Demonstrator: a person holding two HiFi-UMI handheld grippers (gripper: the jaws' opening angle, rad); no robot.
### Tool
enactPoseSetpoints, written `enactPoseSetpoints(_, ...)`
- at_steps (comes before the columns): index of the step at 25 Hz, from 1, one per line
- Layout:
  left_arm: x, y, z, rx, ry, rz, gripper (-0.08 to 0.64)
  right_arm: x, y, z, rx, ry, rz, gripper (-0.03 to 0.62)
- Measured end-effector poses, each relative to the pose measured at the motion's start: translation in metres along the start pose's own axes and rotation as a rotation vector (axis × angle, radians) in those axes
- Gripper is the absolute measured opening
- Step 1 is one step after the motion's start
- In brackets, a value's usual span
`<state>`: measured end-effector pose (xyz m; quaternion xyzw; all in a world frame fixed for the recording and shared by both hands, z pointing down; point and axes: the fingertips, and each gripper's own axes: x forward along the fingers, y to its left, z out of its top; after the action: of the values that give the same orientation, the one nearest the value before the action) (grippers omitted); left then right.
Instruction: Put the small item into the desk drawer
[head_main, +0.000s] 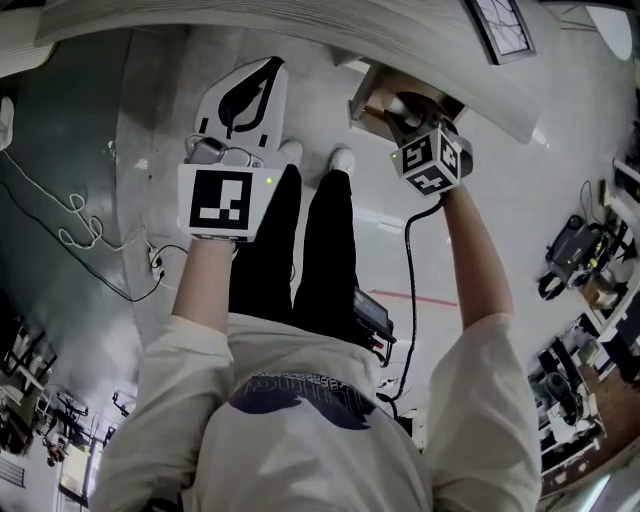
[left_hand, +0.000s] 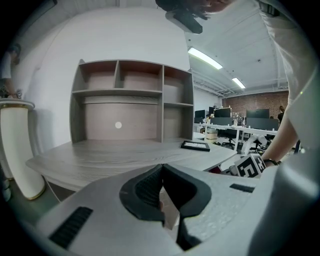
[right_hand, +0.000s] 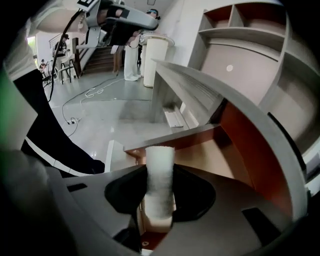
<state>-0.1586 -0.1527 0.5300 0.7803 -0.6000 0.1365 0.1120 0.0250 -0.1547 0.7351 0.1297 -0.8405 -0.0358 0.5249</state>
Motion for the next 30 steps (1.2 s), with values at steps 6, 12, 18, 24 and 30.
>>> enactPoseSetpoints(6,0.003,0.011,-0.01,-0.013,0.013,0.002,0.009,0.022,0.006,-0.011,-0.044,0.08,0.029,0.124)
enactPoseSetpoints(12,0.004,0.015,-0.013,-0.001,0.013,-0.01,0.009,0.036,0.013,-0.019,-0.11,0.171,0.047,0.124)
enactPoseSetpoints(18,0.004,0.022,-0.014,-0.007,0.012,0.0,0.009,0.045,0.015,-0.032,-0.138,0.253,0.057,0.124)
enactPoseSetpoints(24,0.005,0.023,-0.011,-0.016,0.001,0.004,0.009,0.047,0.018,-0.038,-0.157,0.282,0.059,0.124)
enactPoseSetpoints(30,0.006,0.017,-0.006,-0.016,-0.005,-0.004,0.009,0.047,0.019,-0.039,-0.178,0.296,0.052,0.124)
